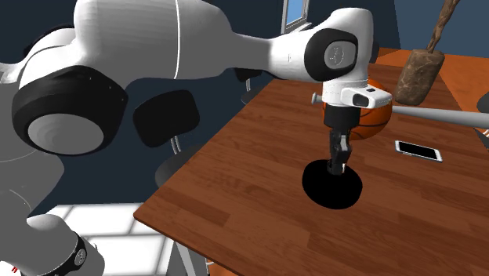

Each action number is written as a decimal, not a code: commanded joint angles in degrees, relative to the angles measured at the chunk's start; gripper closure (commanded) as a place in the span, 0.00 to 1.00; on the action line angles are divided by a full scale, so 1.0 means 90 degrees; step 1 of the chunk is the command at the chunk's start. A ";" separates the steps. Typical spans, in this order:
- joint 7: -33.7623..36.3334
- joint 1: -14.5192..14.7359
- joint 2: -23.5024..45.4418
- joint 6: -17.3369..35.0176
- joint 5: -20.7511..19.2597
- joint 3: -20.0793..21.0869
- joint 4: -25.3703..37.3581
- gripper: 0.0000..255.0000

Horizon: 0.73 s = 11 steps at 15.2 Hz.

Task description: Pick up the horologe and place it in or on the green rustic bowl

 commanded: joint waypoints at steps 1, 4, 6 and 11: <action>0.0049 -0.0024 0.0008 0.0142 -0.0014 -0.0006 -0.0143 1.00; 0.0127 -0.0054 0.0037 0.0362 -0.0045 -0.0019 -0.0354 1.00; 0.0161 -0.0065 0.0053 0.0456 -0.0060 -0.0025 -0.0439 1.00; 0.0161 -0.0065 0.0054 0.0455 -0.0061 -0.0026 -0.0438 1.00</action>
